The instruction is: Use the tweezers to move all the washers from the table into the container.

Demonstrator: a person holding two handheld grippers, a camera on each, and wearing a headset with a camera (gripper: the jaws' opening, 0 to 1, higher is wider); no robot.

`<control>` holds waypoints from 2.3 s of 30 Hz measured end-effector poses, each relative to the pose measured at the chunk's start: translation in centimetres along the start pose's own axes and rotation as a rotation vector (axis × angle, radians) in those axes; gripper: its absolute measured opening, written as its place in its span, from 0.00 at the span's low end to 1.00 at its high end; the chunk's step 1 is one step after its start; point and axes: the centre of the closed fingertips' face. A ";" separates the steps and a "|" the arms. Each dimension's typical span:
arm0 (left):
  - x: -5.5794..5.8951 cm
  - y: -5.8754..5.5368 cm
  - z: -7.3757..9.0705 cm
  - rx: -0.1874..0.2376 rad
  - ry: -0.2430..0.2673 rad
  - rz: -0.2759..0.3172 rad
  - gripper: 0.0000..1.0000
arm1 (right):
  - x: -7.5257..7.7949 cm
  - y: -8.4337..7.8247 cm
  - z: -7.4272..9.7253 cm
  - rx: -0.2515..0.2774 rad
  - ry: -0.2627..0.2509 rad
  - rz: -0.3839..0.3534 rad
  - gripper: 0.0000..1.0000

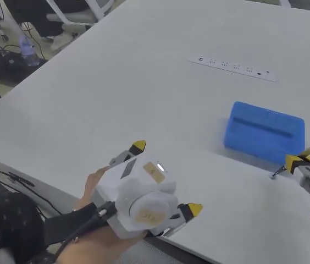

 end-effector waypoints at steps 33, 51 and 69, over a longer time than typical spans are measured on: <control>-0.1 -0.4 -0.1 -0.022 0.003 -0.007 0.94 | -0.8 0.5 -0.8 -0.014 0.025 0.045 0.03; -0.2 -0.5 -0.1 -0.028 0.010 -0.007 0.93 | -0.8 0.4 -0.8 -0.002 0.023 0.026 0.03; -0.3 -0.6 -0.1 -0.034 0.019 -0.011 0.93 | -0.7 0.3 -0.3 -0.056 0.040 -0.008 0.00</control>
Point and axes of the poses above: the centre of the closed fingertips' face, and the gripper's own axes: z roughly backward along the fingers, x roughly to its right, y roughly out of its top, and after that the axes turned 1 degree about y, right-handed
